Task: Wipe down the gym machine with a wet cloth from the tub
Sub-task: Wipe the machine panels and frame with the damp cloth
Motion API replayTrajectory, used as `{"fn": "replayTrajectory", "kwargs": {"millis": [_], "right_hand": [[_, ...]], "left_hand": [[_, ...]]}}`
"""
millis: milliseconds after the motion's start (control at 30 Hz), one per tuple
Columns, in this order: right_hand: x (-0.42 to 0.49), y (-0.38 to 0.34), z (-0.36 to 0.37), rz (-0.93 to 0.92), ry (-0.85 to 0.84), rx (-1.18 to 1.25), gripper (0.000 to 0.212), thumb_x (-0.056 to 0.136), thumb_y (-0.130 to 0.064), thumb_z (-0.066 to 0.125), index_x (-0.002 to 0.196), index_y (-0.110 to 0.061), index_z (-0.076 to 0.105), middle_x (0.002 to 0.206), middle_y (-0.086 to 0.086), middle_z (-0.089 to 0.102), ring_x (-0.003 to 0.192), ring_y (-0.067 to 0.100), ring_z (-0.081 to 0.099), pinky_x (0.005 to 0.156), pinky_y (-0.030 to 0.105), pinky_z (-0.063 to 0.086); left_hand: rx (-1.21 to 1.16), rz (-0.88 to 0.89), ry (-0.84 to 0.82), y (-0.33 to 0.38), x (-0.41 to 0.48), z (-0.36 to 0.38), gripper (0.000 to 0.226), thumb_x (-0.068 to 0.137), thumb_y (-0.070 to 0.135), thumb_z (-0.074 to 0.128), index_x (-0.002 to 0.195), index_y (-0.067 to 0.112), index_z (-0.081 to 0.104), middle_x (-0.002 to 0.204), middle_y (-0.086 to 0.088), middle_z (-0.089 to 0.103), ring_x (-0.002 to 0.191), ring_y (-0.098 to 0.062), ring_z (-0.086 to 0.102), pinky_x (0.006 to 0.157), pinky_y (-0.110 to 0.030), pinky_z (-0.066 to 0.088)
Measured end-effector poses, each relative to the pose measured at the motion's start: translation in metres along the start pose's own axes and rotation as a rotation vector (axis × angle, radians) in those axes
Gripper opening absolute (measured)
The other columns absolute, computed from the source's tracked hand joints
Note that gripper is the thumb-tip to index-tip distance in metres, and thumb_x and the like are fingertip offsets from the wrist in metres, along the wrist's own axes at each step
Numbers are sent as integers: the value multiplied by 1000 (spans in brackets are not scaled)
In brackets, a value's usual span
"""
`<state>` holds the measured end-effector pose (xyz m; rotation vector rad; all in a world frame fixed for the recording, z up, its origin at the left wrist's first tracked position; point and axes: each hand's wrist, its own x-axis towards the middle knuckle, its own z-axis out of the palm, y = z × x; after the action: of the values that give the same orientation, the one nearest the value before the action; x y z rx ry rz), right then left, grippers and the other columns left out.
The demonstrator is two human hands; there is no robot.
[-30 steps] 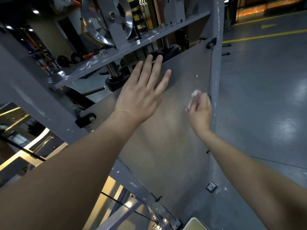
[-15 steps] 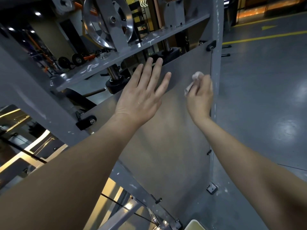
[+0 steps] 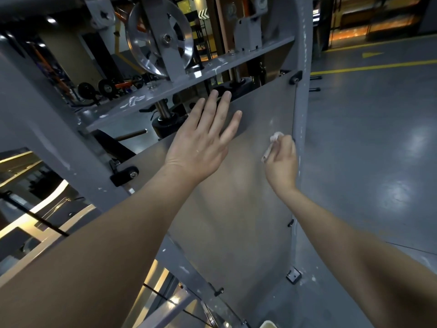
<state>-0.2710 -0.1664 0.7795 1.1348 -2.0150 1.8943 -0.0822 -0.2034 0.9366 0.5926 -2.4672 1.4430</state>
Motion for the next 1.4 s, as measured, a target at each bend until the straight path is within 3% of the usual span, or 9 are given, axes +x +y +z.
{"fn": "replayTrajectory", "kwargs": {"millis": [100,267,500,633,833,933,1033,1267,1400], "right_hand": [[18,-12,8,34,61,0,6,95,-30,35,95,-33,41,92,3,61,73,21,61,66,50,52],[55,-45,1,-156,83,57,16,103,-26,30,101,-28,46,89,7,59,73,15,57,68,44,49],[10,-12,6,11,15,-21,15,94,-5,42,99,-19,47,95,-6,53,72,26,59,64,51,52],[45,-45,4,-217,36,-51,26,92,-21,30,108,-19,50,101,4,56,70,20,57,61,39,48],[-17,22,9,-179,-58,-211,17,98,-16,36,102,-14,53,96,10,53,73,33,51,60,48,46],[33,-5,2,-49,2,-100,19,93,-3,38,100,-19,45,96,10,56,70,25,54,59,40,44],[70,-34,-3,-142,55,-31,20,95,-6,37,102,-23,43,98,8,57,67,16,57,61,35,47],[-17,24,2,-108,-123,-135,10,97,-20,35,97,-29,38,99,5,60,73,23,60,65,48,53],[57,-28,-4,2,41,-27,9,97,-17,36,95,-24,42,87,0,56,68,3,57,61,33,46]], "left_hand": [[11,-1,-4,0,0,1,65,108,41,19,163,11,1,167,-28,-1,155,-46,7,126,-55,13],[5,-3,-17,0,0,-1,65,108,41,17,163,11,-2,167,-29,-3,155,-46,5,126,-55,10],[11,-1,-29,1,0,-1,64,108,40,13,163,12,-3,167,-28,-4,155,-45,4,126,-55,10],[6,-8,-16,1,-1,-1,64,107,41,15,162,12,-2,167,-28,-4,155,-45,5,126,-55,10],[0,-5,-20,1,-1,-1,64,108,41,16,163,12,0,167,-28,-4,155,-45,5,126,-55,10],[0,-1,-23,1,0,-1,64,108,41,17,163,12,0,167,-28,-3,155,-46,5,126,-54,11],[-1,-8,-27,1,0,-1,65,108,41,17,163,12,0,167,-28,-3,155,-45,5,126,-54,12],[15,-12,-39,1,0,-3,65,108,42,15,163,12,-1,167,-28,-4,155,-45,5,126,-53,11],[12,-4,-40,2,0,-6,64,108,43,15,163,13,0,167,-27,-2,155,-44,6,126,-53,11]]}}
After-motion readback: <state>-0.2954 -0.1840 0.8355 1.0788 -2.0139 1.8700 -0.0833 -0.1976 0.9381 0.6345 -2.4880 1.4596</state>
